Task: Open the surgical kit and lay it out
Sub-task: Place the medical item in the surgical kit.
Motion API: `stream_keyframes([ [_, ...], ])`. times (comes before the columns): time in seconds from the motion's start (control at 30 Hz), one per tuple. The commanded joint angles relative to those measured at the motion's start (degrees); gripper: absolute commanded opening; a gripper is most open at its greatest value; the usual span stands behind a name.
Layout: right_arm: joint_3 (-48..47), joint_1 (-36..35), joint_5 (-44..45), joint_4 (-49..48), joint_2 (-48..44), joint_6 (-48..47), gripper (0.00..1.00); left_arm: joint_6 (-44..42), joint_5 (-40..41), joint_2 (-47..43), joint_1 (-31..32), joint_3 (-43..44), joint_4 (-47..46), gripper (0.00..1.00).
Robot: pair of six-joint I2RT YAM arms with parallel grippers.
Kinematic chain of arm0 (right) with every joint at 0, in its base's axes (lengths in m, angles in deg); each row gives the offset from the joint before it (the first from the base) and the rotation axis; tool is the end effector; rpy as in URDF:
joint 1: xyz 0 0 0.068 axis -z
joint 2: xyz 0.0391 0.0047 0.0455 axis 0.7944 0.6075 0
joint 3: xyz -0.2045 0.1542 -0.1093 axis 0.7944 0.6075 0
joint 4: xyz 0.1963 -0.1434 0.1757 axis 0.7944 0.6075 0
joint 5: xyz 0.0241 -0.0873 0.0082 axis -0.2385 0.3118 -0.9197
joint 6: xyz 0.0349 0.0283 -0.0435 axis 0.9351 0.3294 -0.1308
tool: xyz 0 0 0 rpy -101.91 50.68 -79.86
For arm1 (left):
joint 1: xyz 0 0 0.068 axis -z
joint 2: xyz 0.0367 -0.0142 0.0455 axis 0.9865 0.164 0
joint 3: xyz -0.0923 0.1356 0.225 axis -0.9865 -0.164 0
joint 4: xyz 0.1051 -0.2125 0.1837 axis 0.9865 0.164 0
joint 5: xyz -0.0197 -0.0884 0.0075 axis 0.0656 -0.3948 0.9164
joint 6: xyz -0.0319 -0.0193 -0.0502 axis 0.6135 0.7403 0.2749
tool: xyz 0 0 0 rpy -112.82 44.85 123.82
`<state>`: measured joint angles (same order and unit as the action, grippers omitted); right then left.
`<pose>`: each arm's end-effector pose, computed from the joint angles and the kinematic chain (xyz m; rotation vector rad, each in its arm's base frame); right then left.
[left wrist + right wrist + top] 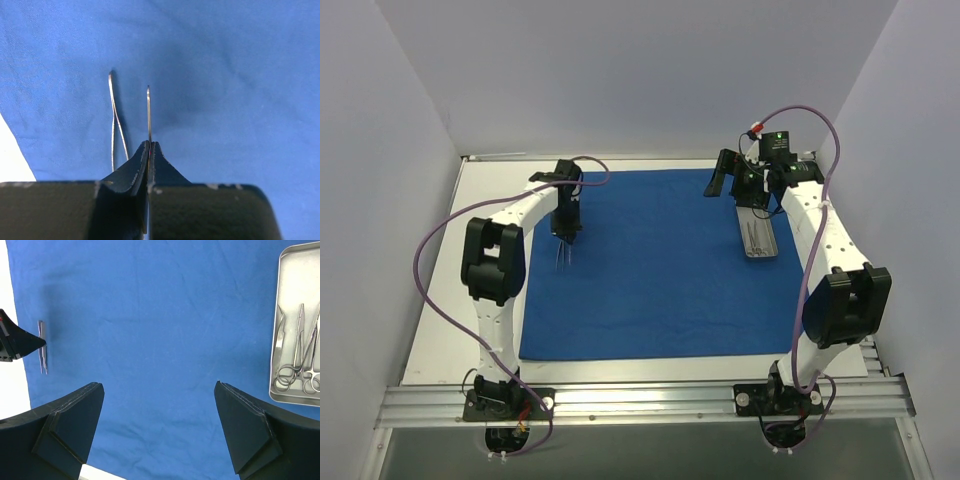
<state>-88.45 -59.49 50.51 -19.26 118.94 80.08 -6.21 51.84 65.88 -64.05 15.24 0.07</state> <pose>0.4268 0.0681 0.3484 0.0364 2.1995 0.6401 0.4646 -0.1332 0.1656 -0.0800 2.8520 0.0043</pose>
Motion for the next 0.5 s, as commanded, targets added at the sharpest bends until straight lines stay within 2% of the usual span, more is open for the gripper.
stream_keyframes([
  [0.0, -0.4, 0.48, -0.45, 0.63, -0.91, -0.19, 1.0, 0.42, 1.79, 0.57, 0.27, 2.09, 1.14, 0.02],
  [0.33, 0.66, 0.65, -0.62, 0.71, -1.09, -0.9, 1.0, 0.51, 2.41, 2.15, 0.45, 2.53, 1.58, 0.02],
  [0.47, 0.92, 0.66, -0.62, 0.54, -1.18, -1.07, 1.0, 0.59, 1.71, 2.33, 0.45, 2.1, 1.14, 0.09],
])
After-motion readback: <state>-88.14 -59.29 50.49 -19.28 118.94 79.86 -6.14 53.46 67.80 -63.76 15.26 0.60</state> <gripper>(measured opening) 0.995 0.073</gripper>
